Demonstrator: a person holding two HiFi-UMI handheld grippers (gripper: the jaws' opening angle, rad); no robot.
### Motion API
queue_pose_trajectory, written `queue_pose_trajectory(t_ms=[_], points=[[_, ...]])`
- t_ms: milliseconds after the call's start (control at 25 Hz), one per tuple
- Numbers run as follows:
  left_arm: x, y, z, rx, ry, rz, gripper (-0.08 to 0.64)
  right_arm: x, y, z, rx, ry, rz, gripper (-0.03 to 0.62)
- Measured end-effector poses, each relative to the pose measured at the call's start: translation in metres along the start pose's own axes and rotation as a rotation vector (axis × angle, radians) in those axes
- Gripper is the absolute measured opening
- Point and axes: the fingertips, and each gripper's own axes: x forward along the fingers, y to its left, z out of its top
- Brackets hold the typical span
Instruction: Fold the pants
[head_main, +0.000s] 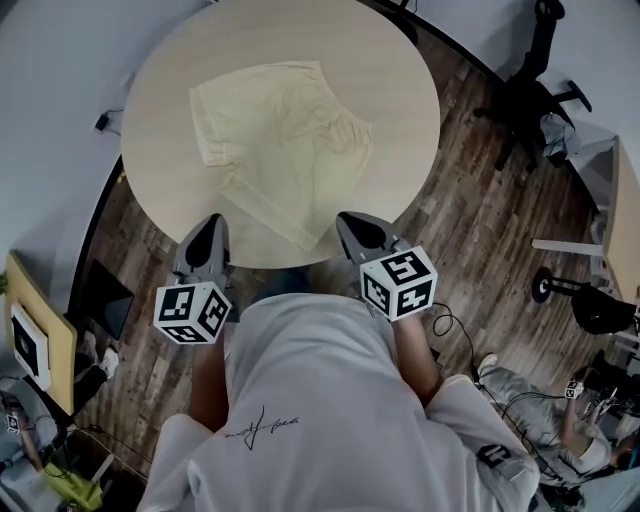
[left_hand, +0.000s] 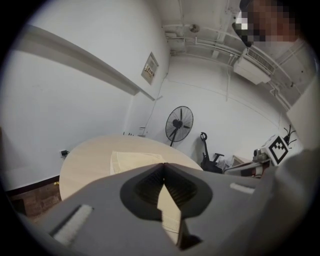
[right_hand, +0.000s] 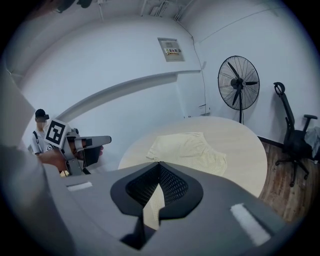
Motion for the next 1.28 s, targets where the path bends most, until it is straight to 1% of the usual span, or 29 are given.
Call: queue_pose_trajectory(t_ms=[120, 280, 360, 440, 560, 640, 800, 920, 1040, 1120, 1280], points=[[0.010, 0.022, 0.009, 0.006, -0.007, 0.001, 0.049, 0.015, 0.001, 0.011, -0.009, -0.003, -0.016, 0.000], [0.021, 0.045, 0.016, 0.034, -0.009, -0.001, 0.049, 0.034, 0.001, 0.021, -0.051, 0.015, -0.033, 0.000], [0.023, 0.052, 0.020, 0.057, -0.022, -0.006, 0.049, 0.039, 0.000, 0.026, -0.072, 0.023, -0.027, 0.000], [0.028, 0.058, 0.024, 0.098, -0.018, -0.022, 0.049, 0.044, -0.003, 0.033, -0.099, 0.028, -0.028, 0.000], [0.035, 0.064, 0.031, 0.166, -0.003, -0.050, 0.049, 0.050, -0.008, 0.042, -0.150, 0.040, -0.047, 0.000], [0.040, 0.068, 0.035, 0.193, 0.005, -0.069, 0.049, 0.052, -0.010, 0.046, -0.178, 0.049, -0.054, 0.000], [0.051, 0.075, 0.042, 0.224, 0.023, -0.093, 0.049, 0.055, -0.012, 0.055, -0.193, 0.034, -0.062, 0.000], [0.059, 0.069, 0.054, 0.270, 0.014, -0.128, 0.049, 0.055, -0.015, 0.065, -0.210, 0.002, -0.062, 0.000], [0.066, 0.065, 0.064, 0.318, 0.012, -0.158, 0.049, 0.058, -0.021, 0.073, -0.232, 0.005, -0.053, 0.000], [0.072, 0.068, 0.068, 0.333, 0.024, -0.157, 0.049, 0.061, -0.023, 0.080, -0.252, 0.006, -0.037, 0.000], [0.078, 0.078, 0.082, 0.337, 0.035, -0.124, 0.049, 0.071, -0.025, 0.096, -0.295, 0.004, -0.008, 0.000]])
